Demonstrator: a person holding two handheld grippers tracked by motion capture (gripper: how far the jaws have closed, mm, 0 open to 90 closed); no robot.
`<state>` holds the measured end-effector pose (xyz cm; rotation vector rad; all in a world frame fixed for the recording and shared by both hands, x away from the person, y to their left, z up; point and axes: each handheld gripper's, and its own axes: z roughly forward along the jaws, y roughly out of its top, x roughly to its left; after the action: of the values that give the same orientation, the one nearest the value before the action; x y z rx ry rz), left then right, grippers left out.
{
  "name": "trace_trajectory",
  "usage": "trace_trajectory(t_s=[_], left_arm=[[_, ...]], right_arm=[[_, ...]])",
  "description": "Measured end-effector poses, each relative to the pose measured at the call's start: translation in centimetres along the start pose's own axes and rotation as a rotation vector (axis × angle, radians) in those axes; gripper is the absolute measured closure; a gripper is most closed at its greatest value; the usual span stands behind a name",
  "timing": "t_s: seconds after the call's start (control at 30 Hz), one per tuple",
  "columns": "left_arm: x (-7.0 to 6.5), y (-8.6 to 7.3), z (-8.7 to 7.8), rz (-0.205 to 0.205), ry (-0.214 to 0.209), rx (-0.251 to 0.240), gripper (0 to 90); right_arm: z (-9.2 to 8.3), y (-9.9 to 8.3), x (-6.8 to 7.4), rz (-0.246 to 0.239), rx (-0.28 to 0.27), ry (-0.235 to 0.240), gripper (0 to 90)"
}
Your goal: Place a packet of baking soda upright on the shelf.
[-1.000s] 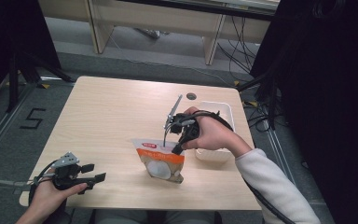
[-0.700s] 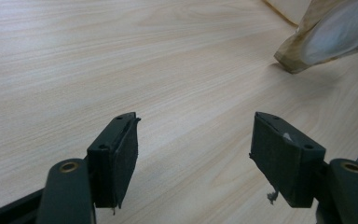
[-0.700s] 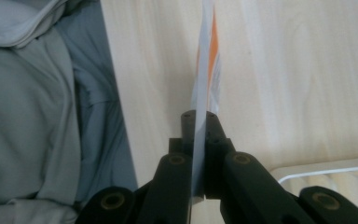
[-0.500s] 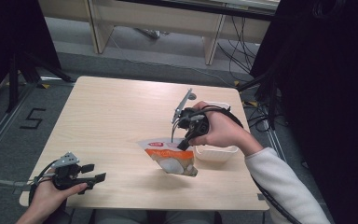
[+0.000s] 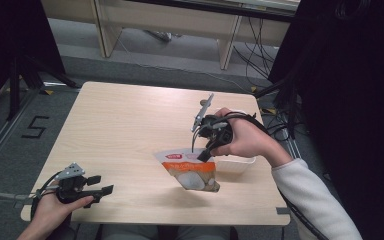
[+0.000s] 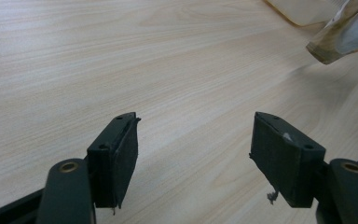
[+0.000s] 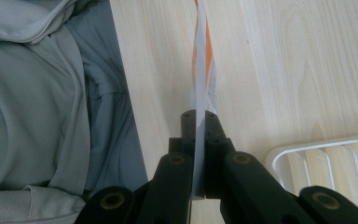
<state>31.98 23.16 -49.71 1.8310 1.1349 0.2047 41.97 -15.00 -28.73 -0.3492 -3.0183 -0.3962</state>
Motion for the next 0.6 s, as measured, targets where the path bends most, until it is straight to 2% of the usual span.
trace_trajectory(t_s=[0.13, 0.2, 0.33, 0.53, 0.57, 0.6], left_arm=[[0.0, 0.0, 0.0, -0.002, 0.000, -0.002, 31.4], [0.0, 0.0, 0.0, -0.001, 0.001, 0.000, 31.4], [0.0, 0.0, 0.0, 0.001, 0.001, -0.001, 31.4], [0.0, 0.0, 0.0, 0.004, 0.001, -0.001, 31.4], [0.0, 0.0, 0.0, 0.003, 0.001, -0.002, 31.4], [0.0, 0.0, 0.0, 0.005, 0.001, -0.001, 31.4]], right_arm=[[-0.6, -0.3, 0.2, 0.027, 0.010, -0.013, 90.0], [-0.6, -0.3, 0.1, 0.009, 0.005, -0.009, 90.0], [-1.1, -0.6, 0.1, 0.027, 0.004, -0.017, 90.0], [-1.3, -0.9, 0.1, 0.020, 0.013, -0.011, 90.0], [-1.3, -1.0, 0.1, 0.006, 0.015, -0.010, 90.0], [-1.4, -1.0, 0.2, 0.034, 0.023, -0.014, 90.0]])
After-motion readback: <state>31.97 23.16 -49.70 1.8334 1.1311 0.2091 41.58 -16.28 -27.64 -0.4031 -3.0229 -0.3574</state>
